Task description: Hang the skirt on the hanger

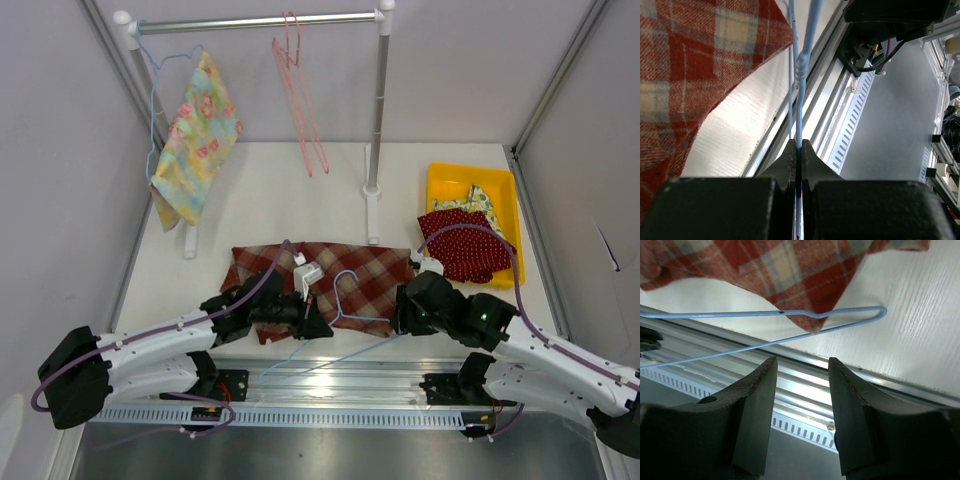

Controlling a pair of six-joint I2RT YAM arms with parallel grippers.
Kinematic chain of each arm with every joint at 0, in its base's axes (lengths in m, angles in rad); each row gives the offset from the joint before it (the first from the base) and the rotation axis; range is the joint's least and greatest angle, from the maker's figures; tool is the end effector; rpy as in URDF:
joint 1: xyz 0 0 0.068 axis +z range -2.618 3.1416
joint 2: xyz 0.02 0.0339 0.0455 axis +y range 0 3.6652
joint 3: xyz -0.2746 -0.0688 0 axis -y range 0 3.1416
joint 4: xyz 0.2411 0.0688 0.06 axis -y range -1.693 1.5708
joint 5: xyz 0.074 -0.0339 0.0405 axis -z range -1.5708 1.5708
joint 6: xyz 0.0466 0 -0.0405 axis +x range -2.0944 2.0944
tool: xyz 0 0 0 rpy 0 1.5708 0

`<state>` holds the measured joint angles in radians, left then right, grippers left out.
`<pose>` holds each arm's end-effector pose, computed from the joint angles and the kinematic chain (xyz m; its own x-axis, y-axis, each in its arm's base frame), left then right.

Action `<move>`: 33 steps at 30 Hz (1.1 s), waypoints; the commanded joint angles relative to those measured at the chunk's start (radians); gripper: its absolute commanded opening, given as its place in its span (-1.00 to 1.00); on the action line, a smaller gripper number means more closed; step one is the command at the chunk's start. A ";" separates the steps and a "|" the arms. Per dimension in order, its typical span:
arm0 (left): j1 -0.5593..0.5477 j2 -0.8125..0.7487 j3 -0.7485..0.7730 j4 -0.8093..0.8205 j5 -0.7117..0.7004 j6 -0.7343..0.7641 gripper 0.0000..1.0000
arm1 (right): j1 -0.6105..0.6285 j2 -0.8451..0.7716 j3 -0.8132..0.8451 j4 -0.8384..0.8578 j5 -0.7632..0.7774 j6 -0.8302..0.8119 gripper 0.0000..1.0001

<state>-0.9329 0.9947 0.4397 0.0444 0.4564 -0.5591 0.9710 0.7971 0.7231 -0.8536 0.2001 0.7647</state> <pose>0.1074 -0.1793 0.2111 -0.7507 0.2131 -0.6254 0.6511 0.3995 -0.6454 0.0894 0.1143 0.2562 -0.8394 -0.0255 -0.5429 -0.2225 0.9275 0.3005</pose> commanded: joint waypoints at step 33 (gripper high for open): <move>-0.009 0.042 -0.053 0.155 -0.033 0.007 -1.00 | 0.020 0.148 -0.222 0.408 0.108 0.159 -0.55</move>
<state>-0.9340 1.0344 0.3939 0.1394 0.4305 -0.5671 0.9970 0.9813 0.4492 -0.4267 0.2279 0.9066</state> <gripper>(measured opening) 0.022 0.253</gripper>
